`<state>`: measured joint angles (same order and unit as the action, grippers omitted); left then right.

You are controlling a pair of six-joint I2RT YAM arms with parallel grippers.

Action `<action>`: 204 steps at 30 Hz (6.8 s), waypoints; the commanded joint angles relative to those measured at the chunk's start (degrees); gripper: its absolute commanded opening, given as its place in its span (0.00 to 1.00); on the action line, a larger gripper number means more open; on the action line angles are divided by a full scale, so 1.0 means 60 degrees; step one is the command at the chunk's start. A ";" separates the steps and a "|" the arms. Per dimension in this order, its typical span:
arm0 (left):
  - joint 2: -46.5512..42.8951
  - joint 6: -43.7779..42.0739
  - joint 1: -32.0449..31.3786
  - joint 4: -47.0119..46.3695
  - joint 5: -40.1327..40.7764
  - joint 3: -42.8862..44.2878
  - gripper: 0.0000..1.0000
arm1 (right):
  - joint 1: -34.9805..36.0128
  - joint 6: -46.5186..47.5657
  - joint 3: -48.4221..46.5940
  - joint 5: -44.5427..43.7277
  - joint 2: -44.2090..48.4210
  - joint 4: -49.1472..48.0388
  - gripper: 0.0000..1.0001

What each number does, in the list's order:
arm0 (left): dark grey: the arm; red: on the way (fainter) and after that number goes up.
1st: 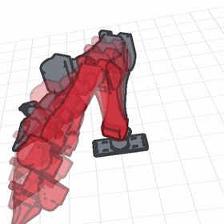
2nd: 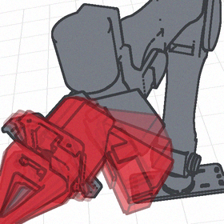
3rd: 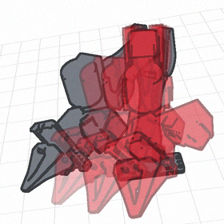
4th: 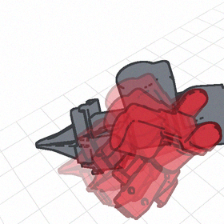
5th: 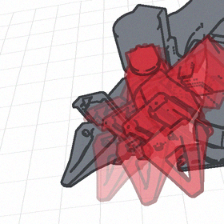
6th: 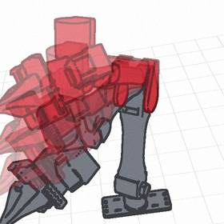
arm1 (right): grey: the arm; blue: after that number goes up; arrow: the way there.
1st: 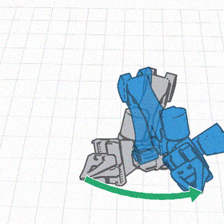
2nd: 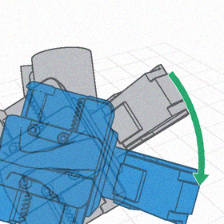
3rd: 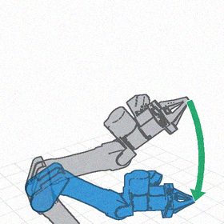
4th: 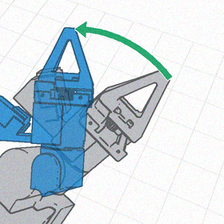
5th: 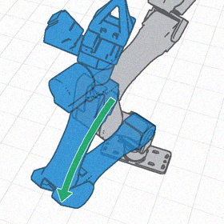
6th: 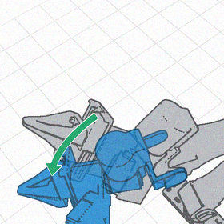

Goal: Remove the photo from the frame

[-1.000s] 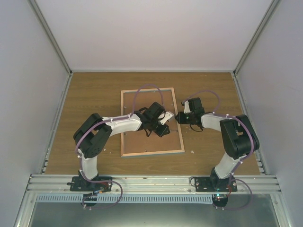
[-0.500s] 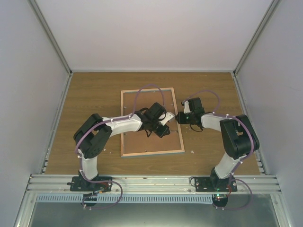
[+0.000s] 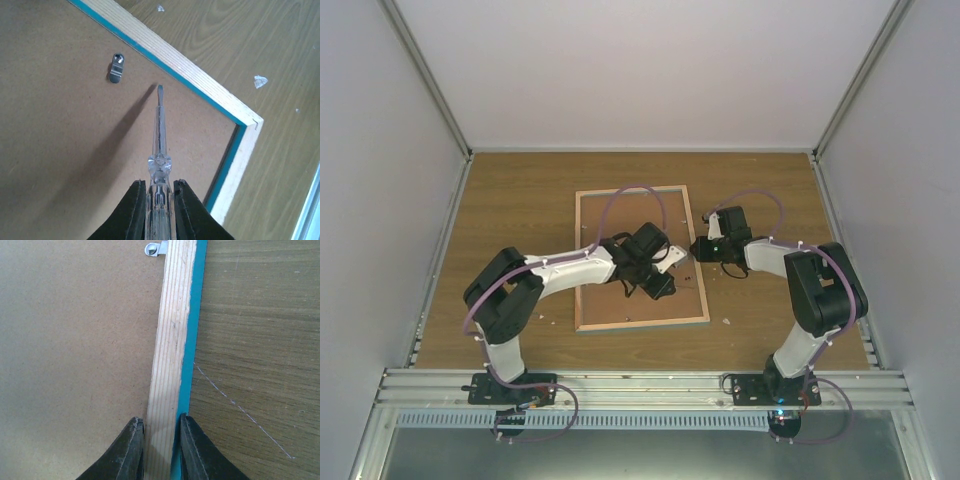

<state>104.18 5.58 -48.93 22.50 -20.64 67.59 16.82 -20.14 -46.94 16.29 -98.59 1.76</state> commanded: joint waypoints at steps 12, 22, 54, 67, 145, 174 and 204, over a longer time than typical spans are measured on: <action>-0.1197 0.1054 0.0973 -0.0745 0.0774 -0.0133 0.00 | 0.0271 0.0794 0.0291 0.0212 0.0389 0.0439 0.01; 0.0129 0.1078 0.1810 -0.1110 0.1301 0.1128 0.00 | 0.0421 0.0852 0.0886 0.0460 0.0686 0.0330 0.01; 0.2462 0.0660 0.2295 -0.1348 0.0638 0.2848 0.00 | 0.0434 0.0995 0.0772 0.0628 0.0387 0.0189 0.01; 0.2776 0.0332 0.2295 -0.0319 0.0257 0.3152 0.00 | 0.0435 0.1078 0.0640 0.0492 0.0413 0.0323 0.01; 0.2684 0.1018 0.2324 -0.0053 0.0379 0.3606 0.00 | 0.0435 0.1229 0.0001 0.0064 0.0251 0.0498 0.00; 0.1772 0.2016 0.2542 -0.0997 0.1197 0.2605 0.00 | 0.0443 0.1031 0.0118 -0.0319 0.0395 0.0530 0.01; -0.3791 0.2946 0.3216 -0.1978 0.1597 -0.2203 0.00 | 0.1106 -0.3530 0.2358 -0.2831 0.3946 0.1733 0.18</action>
<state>84.53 22.17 -30.89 14.15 -11.29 55.77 21.04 -37.74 -31.90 -2.09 -76.49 12.01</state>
